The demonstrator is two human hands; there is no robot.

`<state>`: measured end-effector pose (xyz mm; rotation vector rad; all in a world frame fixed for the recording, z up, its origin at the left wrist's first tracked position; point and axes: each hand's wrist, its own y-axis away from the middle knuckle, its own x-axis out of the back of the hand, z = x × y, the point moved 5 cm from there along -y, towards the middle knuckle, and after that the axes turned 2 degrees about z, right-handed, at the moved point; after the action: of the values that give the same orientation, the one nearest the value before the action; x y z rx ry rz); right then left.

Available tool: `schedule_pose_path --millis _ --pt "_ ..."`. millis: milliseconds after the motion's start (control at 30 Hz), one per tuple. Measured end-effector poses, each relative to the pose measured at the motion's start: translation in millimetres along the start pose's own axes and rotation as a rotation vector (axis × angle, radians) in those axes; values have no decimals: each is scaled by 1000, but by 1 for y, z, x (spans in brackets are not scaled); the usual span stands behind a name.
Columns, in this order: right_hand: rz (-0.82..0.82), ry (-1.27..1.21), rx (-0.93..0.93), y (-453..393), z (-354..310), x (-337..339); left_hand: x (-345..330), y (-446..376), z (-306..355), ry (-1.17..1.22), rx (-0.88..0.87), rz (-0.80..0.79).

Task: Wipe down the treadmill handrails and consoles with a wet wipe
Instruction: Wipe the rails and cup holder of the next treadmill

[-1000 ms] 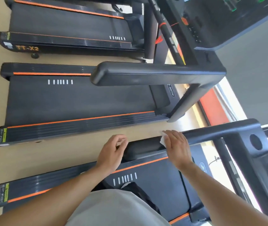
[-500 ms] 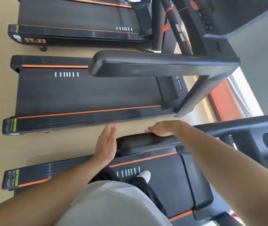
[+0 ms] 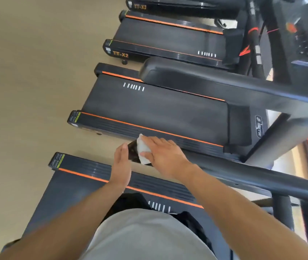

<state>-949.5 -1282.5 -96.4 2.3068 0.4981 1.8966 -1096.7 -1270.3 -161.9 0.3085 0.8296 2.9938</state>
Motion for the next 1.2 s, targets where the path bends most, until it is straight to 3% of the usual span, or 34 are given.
schedule_pose_path --millis 133,267,500,567,667,800,900,1000,1100,1200 --pt "119 238 137 44 36 -11 2 29 -16 -7 -61 57" --pt "240 547 321 84 56 -38 3 45 -25 -33 -3 60" --pt "65 1135 660 27 0 -65 20 35 -13 -5 -7 101" --pt "-48 1273 643 12 -15 -78 24 32 -6 5 -27 115" --pt "-93 1341 571 7 -19 -83 25 28 2 -33 -99 97" --pt "149 1063 622 45 15 -52 19 22 19 -88 -236 61" --pt "247 596 273 85 81 -31 0 16 52 -218 -504 -1" --pt "340 237 -163 142 138 -27 -40 17 80 -483 -718 -193" --pt "502 157 -495 187 155 -29 -84 27 88 -657 -860 -442" --pt "622 147 -826 199 138 -42 -111 29 79 -897 -937 -458"
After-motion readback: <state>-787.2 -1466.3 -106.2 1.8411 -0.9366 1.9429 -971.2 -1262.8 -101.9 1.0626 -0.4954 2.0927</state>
